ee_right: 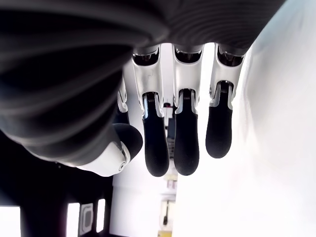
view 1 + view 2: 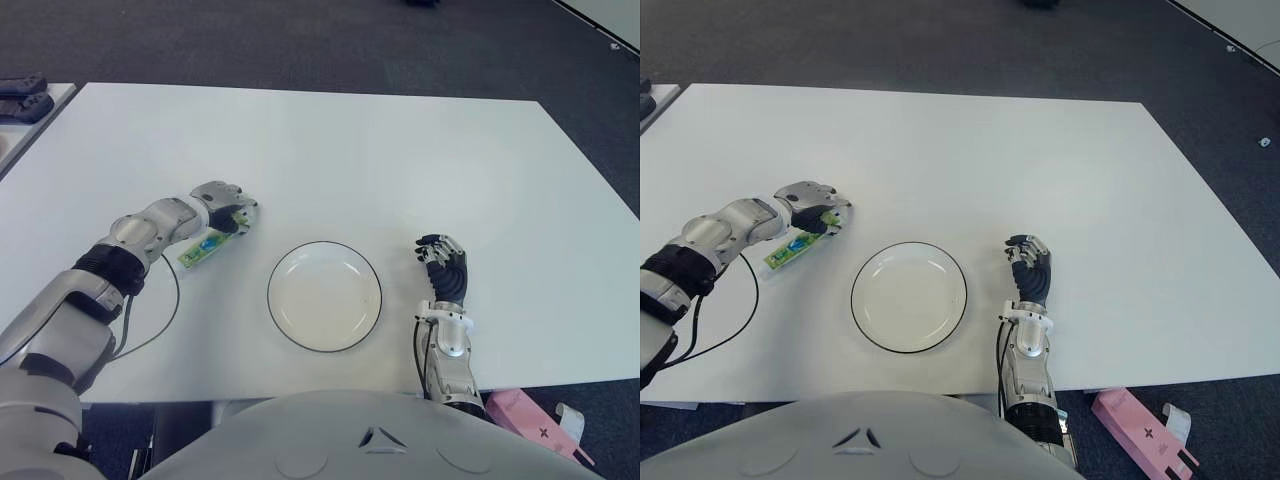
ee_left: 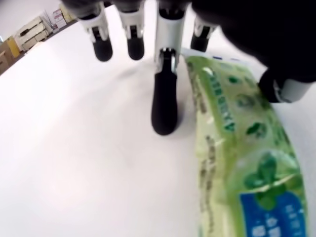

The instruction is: Put the toothpaste on the table into the plate.

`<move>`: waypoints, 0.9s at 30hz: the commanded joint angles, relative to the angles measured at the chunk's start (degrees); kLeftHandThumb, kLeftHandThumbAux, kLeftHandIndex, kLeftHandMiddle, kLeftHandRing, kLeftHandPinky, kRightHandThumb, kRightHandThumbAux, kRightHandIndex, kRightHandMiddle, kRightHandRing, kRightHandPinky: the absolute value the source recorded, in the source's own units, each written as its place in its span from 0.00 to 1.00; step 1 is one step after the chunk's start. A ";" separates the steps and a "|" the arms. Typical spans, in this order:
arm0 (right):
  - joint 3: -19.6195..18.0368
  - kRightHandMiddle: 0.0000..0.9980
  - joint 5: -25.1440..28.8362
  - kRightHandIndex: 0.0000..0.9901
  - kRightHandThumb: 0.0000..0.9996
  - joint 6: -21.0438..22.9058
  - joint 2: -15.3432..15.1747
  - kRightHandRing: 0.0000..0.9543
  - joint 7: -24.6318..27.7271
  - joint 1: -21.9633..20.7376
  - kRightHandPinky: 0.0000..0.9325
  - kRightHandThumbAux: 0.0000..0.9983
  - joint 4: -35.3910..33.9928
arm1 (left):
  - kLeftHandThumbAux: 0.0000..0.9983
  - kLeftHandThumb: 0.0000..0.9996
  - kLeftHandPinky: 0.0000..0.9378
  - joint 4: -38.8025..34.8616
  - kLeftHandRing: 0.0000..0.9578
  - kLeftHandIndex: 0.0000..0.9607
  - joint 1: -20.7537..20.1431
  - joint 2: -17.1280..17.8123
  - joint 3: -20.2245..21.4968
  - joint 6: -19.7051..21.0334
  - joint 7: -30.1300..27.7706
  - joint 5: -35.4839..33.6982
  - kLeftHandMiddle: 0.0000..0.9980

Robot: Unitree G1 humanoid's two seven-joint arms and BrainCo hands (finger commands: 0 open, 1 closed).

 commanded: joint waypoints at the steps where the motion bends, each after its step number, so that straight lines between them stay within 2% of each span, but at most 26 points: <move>1: 0.28 0.50 0.28 0.43 0.71 0.77 0.34 0.52 0.24 0.88 0.53 0.73 0.11 | 0.25 0.43 0.07 4.02 0.00 0.00 1.03 -1.48 -3.64 -0.84 -1.48 2.12 0.02; 13: 0.44 0.50 -0.01 0.43 0.71 -0.88 0.15 0.52 0.11 1.15 0.53 0.73 0.45 | 0.25 0.44 0.07 6.34 0.00 0.00 0.12 -2.86 -6.00 -1.51 -2.23 1.62 0.02; 27: 0.59 0.49 0.33 0.43 0.71 -0.30 0.18 0.52 0.33 1.85 0.53 0.73 -0.38 | 0.25 0.41 0.07 5.41 0.00 0.00 0.93 -3.34 -8.24 -2.81 -3.31 1.53 0.01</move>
